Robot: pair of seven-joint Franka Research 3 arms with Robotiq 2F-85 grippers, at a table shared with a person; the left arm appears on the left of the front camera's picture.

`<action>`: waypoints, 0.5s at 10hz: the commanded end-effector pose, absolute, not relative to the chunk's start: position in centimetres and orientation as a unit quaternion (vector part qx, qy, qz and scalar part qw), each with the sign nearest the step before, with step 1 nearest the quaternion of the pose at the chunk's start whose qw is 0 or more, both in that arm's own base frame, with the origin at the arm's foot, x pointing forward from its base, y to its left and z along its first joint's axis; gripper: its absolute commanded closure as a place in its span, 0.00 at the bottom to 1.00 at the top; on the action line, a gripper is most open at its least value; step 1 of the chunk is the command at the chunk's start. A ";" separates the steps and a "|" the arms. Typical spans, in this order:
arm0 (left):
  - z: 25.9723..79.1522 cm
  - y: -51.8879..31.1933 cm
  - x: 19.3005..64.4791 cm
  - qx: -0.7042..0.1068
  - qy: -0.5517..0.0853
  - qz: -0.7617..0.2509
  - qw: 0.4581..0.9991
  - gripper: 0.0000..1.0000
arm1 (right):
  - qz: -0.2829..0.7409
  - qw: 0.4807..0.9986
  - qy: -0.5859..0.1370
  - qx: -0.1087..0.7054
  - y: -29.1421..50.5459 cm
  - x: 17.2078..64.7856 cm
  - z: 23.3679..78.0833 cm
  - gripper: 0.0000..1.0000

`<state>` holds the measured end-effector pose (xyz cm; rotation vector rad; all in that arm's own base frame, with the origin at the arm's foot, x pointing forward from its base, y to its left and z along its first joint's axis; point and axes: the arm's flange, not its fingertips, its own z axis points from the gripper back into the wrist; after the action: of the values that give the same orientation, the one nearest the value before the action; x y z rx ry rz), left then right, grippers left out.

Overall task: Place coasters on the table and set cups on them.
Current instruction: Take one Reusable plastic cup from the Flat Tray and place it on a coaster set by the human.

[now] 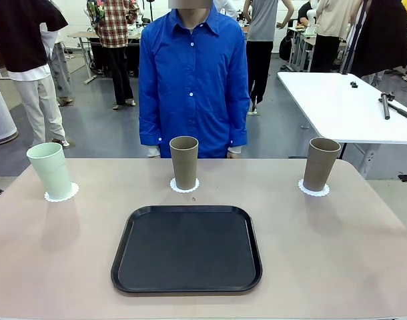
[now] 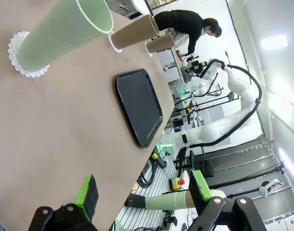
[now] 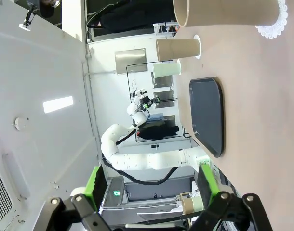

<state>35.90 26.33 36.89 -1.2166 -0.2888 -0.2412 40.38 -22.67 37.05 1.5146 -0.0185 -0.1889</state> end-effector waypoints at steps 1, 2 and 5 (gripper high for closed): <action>37.1 26.4 35.9 -0.567 -0.136 -0.113 0.805 0.00 | -0.084 0.722 -0.008 0.686 -22.6 40.3 37.2 0.00; 37.1 26.4 35.9 -0.567 -0.136 -0.113 0.805 0.00 | -0.084 0.722 -0.008 0.686 -22.6 40.3 37.2 0.00; 37.1 26.4 35.9 -0.567 -0.136 -0.113 0.805 0.00 | -0.084 0.722 -0.008 0.686 -22.6 40.3 37.2 0.00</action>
<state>35.90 26.33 36.89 -1.2166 -0.2888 -0.2413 40.38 -22.67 37.05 1.5146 -0.0183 -0.1887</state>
